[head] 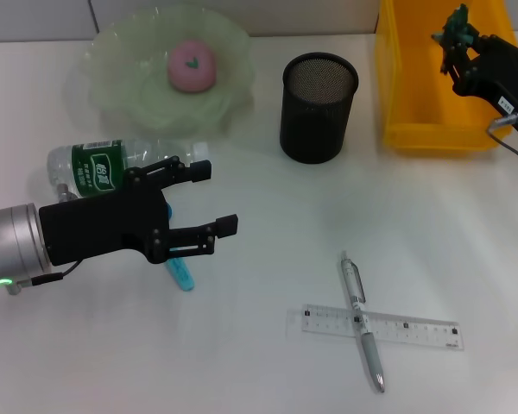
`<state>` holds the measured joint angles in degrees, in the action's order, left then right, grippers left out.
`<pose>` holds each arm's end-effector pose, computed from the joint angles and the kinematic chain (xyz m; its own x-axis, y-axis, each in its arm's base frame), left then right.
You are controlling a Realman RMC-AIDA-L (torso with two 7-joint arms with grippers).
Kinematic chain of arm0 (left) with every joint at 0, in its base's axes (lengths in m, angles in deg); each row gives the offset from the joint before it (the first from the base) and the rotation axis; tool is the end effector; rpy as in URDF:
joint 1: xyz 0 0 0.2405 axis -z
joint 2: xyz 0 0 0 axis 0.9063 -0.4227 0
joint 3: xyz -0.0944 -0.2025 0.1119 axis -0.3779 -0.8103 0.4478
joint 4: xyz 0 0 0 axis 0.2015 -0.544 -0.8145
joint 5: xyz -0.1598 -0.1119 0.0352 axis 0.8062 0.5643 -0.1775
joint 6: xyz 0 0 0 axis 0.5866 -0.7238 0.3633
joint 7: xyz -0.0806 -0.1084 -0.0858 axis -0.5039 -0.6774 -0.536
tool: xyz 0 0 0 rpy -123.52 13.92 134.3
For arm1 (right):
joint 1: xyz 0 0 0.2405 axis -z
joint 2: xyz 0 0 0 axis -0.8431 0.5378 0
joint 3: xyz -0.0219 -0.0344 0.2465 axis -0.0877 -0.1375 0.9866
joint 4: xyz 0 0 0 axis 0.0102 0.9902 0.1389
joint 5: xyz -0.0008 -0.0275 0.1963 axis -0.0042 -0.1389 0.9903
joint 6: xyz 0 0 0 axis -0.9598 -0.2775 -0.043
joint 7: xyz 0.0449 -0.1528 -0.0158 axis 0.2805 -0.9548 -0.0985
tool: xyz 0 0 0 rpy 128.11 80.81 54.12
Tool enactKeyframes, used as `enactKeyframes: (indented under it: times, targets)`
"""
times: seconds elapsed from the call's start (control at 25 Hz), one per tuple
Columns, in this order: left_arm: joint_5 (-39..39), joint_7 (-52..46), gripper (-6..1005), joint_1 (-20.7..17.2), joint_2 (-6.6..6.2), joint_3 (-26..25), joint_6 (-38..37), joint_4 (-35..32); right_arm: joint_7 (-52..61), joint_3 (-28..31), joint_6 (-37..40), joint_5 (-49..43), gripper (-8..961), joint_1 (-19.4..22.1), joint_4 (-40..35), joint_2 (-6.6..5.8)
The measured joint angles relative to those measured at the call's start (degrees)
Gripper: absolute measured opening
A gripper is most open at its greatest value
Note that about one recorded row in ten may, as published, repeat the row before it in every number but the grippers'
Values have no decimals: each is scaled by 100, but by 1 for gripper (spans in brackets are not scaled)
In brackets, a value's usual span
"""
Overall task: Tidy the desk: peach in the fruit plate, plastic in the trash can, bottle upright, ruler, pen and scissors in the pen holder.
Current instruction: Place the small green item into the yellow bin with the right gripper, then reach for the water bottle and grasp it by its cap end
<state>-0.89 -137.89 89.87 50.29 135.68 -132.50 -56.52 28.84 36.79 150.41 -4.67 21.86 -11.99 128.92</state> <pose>-0.2484 0.2916 -0.0304 0.7724 0.1466 0.6180 0.3154 -0.9331 -0.1729 0.2800 0.3879 -0.0068 0.6693 -0.0568 -0.7408 -0.7002 -0.3819 -0.6033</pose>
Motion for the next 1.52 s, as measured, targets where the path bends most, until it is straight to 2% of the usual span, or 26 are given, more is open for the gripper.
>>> enactKeyframes:
  times: [0.12, 0.32, 0.56, 0.96, 1.52]
  targets:
    - [-7, -2, 860, 6, -4, 0, 0, 0, -16, 0, 0, 94, 174, -12, 58, 0]
    - [-22, -26, 860, 1, -14, 0, 0, -52, -35, -6, -1, 99, 406, -34, 69, 0]
    - [-25, -31, 859, -6, -14, 0, 0, -62, -39, 0, -1, 99, 629, -47, 78, 0]
    - [-25, -24, 859, -24, -17, 0, 0, -62, -26, 0, 6, 99, 678, -44, 80, 0]
    - [-25, 5, 860, -44, -22, 0, 0, -62, 5, 0, 14, 96, 676, -25, 87, 0]
